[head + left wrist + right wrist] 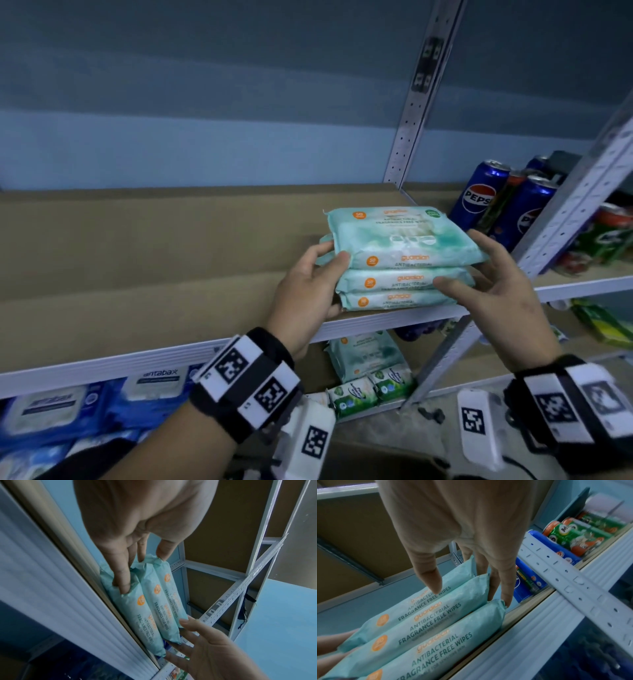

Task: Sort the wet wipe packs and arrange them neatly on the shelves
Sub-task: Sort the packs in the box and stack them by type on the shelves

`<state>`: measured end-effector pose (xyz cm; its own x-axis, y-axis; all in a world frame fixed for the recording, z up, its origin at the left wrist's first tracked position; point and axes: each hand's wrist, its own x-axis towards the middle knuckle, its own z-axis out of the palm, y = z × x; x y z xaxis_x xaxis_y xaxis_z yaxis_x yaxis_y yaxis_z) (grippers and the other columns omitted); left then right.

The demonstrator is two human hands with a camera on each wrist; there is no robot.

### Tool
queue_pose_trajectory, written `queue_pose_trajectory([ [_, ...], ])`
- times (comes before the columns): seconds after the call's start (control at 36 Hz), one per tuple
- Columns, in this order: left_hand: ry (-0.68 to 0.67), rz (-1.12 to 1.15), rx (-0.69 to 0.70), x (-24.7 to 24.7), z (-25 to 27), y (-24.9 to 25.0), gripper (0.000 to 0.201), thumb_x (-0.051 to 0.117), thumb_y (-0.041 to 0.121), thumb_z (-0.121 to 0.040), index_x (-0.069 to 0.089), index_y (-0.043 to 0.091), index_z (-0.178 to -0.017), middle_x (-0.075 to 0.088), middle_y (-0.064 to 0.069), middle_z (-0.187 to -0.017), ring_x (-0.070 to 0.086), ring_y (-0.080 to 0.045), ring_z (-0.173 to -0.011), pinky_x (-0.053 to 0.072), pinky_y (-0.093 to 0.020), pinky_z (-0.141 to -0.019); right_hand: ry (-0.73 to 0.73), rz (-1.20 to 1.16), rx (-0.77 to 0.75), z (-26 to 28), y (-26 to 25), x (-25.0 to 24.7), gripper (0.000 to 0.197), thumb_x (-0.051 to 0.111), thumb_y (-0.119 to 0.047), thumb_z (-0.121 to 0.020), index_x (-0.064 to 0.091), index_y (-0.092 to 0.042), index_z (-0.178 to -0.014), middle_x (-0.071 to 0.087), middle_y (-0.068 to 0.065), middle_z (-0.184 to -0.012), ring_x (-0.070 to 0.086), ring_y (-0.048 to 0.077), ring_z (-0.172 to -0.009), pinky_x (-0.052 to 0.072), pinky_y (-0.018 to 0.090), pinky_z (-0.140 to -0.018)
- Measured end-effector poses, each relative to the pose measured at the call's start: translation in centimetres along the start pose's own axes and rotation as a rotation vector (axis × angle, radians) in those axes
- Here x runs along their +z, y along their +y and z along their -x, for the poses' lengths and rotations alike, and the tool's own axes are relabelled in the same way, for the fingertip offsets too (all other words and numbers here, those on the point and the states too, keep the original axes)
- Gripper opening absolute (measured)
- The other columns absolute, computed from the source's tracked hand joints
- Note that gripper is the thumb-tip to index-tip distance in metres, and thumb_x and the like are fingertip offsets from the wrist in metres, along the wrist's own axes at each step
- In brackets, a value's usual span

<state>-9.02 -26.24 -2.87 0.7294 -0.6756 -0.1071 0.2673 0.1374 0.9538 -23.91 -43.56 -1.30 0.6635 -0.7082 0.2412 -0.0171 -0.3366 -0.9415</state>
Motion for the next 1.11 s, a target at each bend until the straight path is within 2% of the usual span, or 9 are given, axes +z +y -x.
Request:
queue_pose_trajectory([
  [0.06, -0.023, 0.035, -0.028, 0.4, -0.1, 0.0, 0.029, 0.059, 0.031, -0.098, 0.056, 0.029, -0.127, 0.074, 0.003, -0.108, 0.072, -0.016, -0.096, 0.059, -0.034, -0.077, -0.002, 0.05, -0.009, -0.3, 0.4, -0.3, 0.073, 0.078, -0.002, -0.077, 0.045, -0.036, -0.133, 0.064, -0.012, -0.12, 0.065, -0.007, -0.098, 0.055, 0.014, -0.071],
  [0.14, -0.062, 0.072, -0.091, 0.3, -0.4, 0.4, 0.029, 0.061, 0.029, -0.096, 0.058, 0.029, -0.125, 0.074, 0.004, -0.109, 0.072, -0.016, -0.097, 0.059, -0.033, -0.076, 0.016, 0.132, -0.004, -0.6, 1.1, -0.7, 0.086, 0.084, -0.01, -0.07, 0.04, -0.034, -0.141, 0.061, -0.011, -0.127, 0.062, -0.003, -0.107, 0.056, 0.03, -0.087],
  [0.22, -0.1, 0.021, -0.149, -0.7, -0.9, 1.4, 0.026, 0.063, 0.021, -0.094, 0.063, 0.022, -0.12, 0.074, 0.003, -0.108, 0.072, -0.017, -0.098, 0.059, -0.035, -0.081, 0.1, 0.459, -0.112, -0.5, 1.3, -0.6, 0.102, 0.089, -0.027, -0.066, 0.031, -0.032, -0.15, 0.047, -0.003, -0.142, 0.05, 0.012, -0.126, 0.047, 0.044, -0.103],
  [0.33, -0.126, -0.298, -0.132, -2.3, -0.7, 2.7, 0.025, 0.067, 0.019, -0.089, 0.063, 0.021, -0.113, 0.075, 0.002, -0.099, 0.073, -0.013, -0.092, 0.059, -0.038, -0.085, 0.122, 0.888, -0.365, -0.1, 1.0, 0.4, 0.109, 0.086, -0.039, -0.064, 0.026, -0.031, -0.154, 0.03, 0.008, -0.154, 0.031, 0.035, -0.139, 0.033, 0.057, -0.111],
  [0.5, -0.087, -0.798, 0.031, -4.5, -0.5, 3.3, 0.027, 0.075, 0.033, -0.082, 0.065, 0.028, -0.107, 0.072, 0.009, -0.092, 0.068, -0.008, -0.081, 0.053, -0.029, -0.081, 0.058, 1.076, -0.415, 0.3, 0.9, 1.6, 0.11, 0.084, -0.047, -0.066, 0.02, -0.035, -0.155, 0.03, 0.008, -0.156, 0.025, 0.036, -0.143, 0.025, 0.058, -0.113],
  [0.61, -0.031, -1.075, 0.068, -5.5, -0.6, 2.6, 0.031, 0.074, 0.039, -0.081, 0.067, 0.028, -0.109, 0.066, 0.017, -0.099, 0.062, -0.003, -0.093, 0.049, -0.023, -0.086, 0.039, 1.136, -0.473, 0.9, 1.2, 2.6, 0.098, 0.086, -0.039, -0.068, 0.034, -0.035, -0.151, 0.038, 0.007, -0.151, 0.029, 0.036, -0.142, 0.03, 0.055, -0.106],
  [0.81, -0.101, -1.348, 0.161, -6.2, -0.8, 1.6, 0.034, 0.064, 0.038, -0.087, 0.064, 0.025, -0.118, 0.055, 0.003, -0.127, 0.047, -0.019, -0.118, 0.038, -0.025, -0.096, 0.108, 1.199, -0.456, 0.0, 0.6, 4.0, 0.079, 0.093, -0.031, -0.058, 0.058, -0.025, -0.13, 0.051, 0.011, -0.131, 0.043, 0.04, -0.117, 0.045, 0.054, -0.086],
  [0.94, -0.063, -1.417, 0.133, -7.1, -1.1, 1.1, 0.038, 0.058, 0.043, -0.09, 0.06, 0.024, -0.123, 0.049, 0.002, -0.134, 0.038, -0.021, -0.125, 0.033, -0.03, -0.106, 0.1, 1.258, -0.469, -1.4, 0.3, 4.5, 0.078, 0.094, -0.031, -0.055, 0.059, -0.024, -0.123, 0.053, 0.012, -0.124, 0.043, 0.037, -0.109, 0.046, 0.053, -0.082],
  [1.11, -0.081, -1.444, 0.172, -7.6, -1.2, 1.2, 0.039, 0.056, 0.049, -0.089, 0.057, 0.028, -0.122, 0.052, 0.006, -0.13, 0.04, -0.019, -0.122, 0.035, -0.029, -0.101, 0.021, 1.386, -0.394, -3.7, -0.3, 5.3, 0.073, 0.092, -0.036, -0.056, 0.052, -0.025, -0.117, 0.054, 0.012, -0.122, 0.052, 0.043, -0.103, 0.05, 0.053, -0.076],
])
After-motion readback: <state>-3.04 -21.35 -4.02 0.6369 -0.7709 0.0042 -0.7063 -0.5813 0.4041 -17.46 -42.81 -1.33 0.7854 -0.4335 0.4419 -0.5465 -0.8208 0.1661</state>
